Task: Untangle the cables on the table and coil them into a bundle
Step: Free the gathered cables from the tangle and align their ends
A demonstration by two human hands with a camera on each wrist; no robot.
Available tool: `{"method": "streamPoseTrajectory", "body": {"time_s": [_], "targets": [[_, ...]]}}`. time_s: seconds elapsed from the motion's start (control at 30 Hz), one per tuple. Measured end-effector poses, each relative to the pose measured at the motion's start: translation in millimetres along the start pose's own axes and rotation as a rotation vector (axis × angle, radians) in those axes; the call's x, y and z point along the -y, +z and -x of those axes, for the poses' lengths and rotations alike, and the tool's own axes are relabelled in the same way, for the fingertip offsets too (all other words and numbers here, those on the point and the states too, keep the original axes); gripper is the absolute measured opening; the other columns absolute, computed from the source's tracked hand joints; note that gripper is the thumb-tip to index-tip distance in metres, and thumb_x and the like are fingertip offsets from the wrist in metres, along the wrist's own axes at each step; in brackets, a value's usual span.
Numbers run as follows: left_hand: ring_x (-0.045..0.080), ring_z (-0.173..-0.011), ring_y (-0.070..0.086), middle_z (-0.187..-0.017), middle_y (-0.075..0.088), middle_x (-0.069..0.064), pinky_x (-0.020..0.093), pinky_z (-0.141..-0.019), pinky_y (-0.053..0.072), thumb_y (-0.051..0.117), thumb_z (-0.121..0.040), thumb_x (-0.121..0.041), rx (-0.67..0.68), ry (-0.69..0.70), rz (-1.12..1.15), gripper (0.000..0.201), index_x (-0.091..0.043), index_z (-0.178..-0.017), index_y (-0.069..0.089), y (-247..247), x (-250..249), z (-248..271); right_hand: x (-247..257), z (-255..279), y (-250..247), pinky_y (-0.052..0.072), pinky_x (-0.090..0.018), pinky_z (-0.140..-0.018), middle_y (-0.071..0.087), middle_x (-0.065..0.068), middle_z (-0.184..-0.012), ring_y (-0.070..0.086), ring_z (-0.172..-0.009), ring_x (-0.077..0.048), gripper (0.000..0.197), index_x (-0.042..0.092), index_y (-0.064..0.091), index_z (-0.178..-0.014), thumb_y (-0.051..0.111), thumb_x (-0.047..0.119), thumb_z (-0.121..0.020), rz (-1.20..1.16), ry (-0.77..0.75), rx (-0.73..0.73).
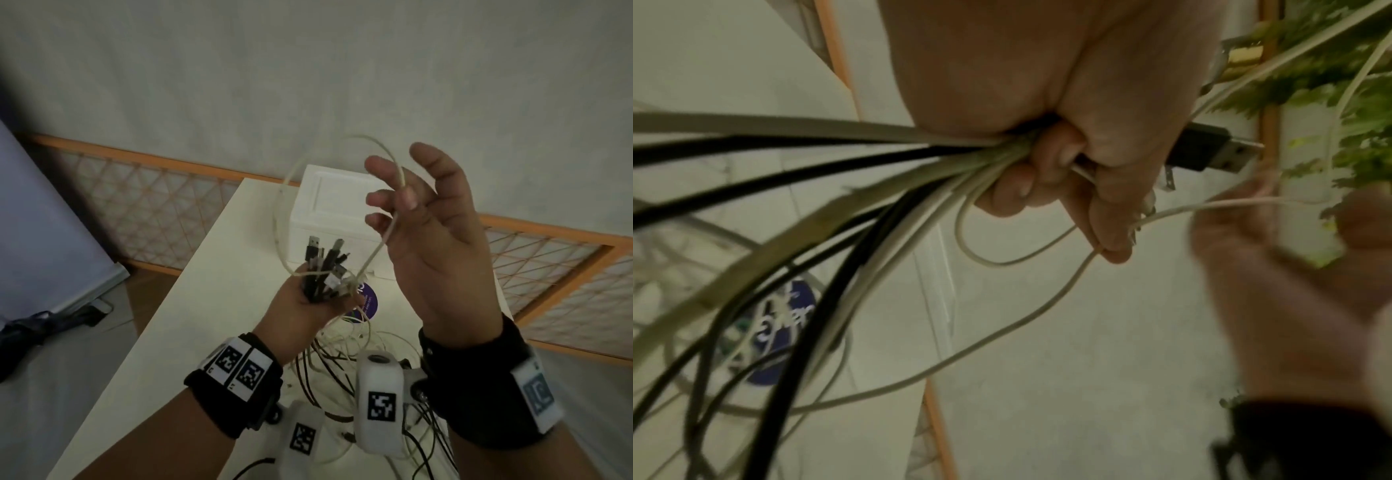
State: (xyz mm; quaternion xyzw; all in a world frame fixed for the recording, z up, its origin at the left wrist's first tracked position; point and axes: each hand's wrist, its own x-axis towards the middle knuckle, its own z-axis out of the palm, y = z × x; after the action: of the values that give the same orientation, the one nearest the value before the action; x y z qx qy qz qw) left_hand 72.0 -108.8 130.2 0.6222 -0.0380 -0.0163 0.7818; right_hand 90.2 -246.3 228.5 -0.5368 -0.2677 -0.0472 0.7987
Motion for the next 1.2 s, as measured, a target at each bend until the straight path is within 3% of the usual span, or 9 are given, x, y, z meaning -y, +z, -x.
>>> {"method": "streamPoseTrajectory", "body": {"time_s": [0.13,0.23,0.33,0.53,0.6,0.67,0.77,1.0,1.2], "targets": [[0.019,-0.067,0.059,-0.089,0.075,0.006,0.016,-0.043,0.035,0.064,-0.077,0.014,-0.132,0.072,0.119,0.034,-0.016,-0.094,0.066,-13,-15,-11,-36,11,-38,0.051,-0.029,-0.074,0.060,0.006,-0.113,0.056,-0.086,-0.011,0.064,0.031,0.049,-0.122,0.074,0.007,-0.068,0.613,0.256,0.193],[0.026,-0.085,0.054,-0.087,0.076,0.000,0.018,-0.041,0.027,0.059,-0.080,0.015,-0.145,0.114,0.121,0.035,-0.017,-0.093,0.063,-21,-22,-16,-80,25,-49,0.055,-0.034,-0.077,0.066,0.009,-0.089,0.062,-0.072,-0.009,0.028,0.030,0.064,-0.097,0.069,0.010,-0.079,1.079,0.504,0.438],[0.028,-0.079,0.047,-0.089,0.075,0.002,0.025,-0.044,0.019,0.066,-0.078,0.002,-0.160,0.131,0.110,0.027,-0.017,-0.095,0.061,-24,-24,-16,-101,29,-53,0.055,-0.031,-0.069,0.067,0.002,-0.078,0.065,-0.069,-0.014,0.016,0.023,0.066,-0.085,0.059,0.010,-0.090,0.897,0.589,0.283],[-0.004,-0.056,0.059,-0.090,0.069,-0.003,0.010,-0.048,0.042,0.068,-0.081,0.002,0.065,-0.256,-0.065,0.038,-0.028,-0.101,0.057,-28,23,-16,-60,11,-24,0.054,-0.030,-0.061,0.064,-0.002,-0.069,0.060,-0.061,-0.021,0.021,0.018,0.062,-0.087,0.048,0.006,-0.098,0.540,0.235,-0.075],[0.005,-0.076,0.065,-0.098,0.066,0.001,0.014,-0.065,0.048,0.059,-0.092,-0.023,0.116,-0.521,-0.152,0.017,-0.023,-0.109,0.056,-44,57,-17,-38,6,-16,0.054,-0.030,-0.059,0.058,-0.003,-0.066,0.055,-0.058,-0.017,0.021,0.015,0.061,-0.089,0.044,0.007,-0.099,0.447,0.121,-0.148],[0.017,-0.105,0.062,-0.124,0.061,0.004,0.017,-0.074,0.040,0.058,-0.075,-0.054,0.047,-0.544,-0.479,0.059,-0.020,-0.124,0.056,-66,87,-17,-21,5,-20,0.053,-0.036,-0.058,0.052,-0.001,-0.064,0.049,-0.055,-0.012,0.023,0.019,0.061,-0.091,0.042,0.008,-0.100,0.463,0.020,-0.215],[0.020,-0.094,0.063,-0.103,0.067,0.002,0.022,-0.070,0.041,0.073,-0.079,-0.028,-0.185,-0.429,-0.548,0.034,-0.017,-0.110,0.063,-91,92,-20,-9,5,-53,0.050,-0.032,-0.053,0.050,0.004,-0.065,0.049,-0.053,-0.011,0.026,0.033,0.060,-0.090,0.043,0.017,-0.100,0.873,-0.031,-0.270],[0.017,-0.045,0.035,-0.066,0.071,0.010,0.028,-0.046,0.029,0.060,-0.093,-0.019,-0.343,-0.348,-0.233,0.009,-0.012,-0.097,0.063,-114,64,-12,-11,51,-146,0.044,-0.048,-0.096,0.052,-0.011,-0.134,0.049,-0.117,-0.039,0.051,0.028,0.052,-0.133,0.048,0.012,-0.085,1.799,0.811,-0.443],[0.015,-0.045,0.033,-0.048,0.040,0.005,0.028,-0.049,0.029,0.059,-0.094,-0.021,-0.242,-0.290,-0.081,0.037,-0.015,-0.058,0.056,-92,48,2,-53,42,-33,0.040,-0.021,-0.094,0.057,0.002,-0.128,0.053,-0.103,-0.007,0.050,0.022,0.052,-0.133,0.068,0.022,-0.085,1.187,0.468,0.108]]}}
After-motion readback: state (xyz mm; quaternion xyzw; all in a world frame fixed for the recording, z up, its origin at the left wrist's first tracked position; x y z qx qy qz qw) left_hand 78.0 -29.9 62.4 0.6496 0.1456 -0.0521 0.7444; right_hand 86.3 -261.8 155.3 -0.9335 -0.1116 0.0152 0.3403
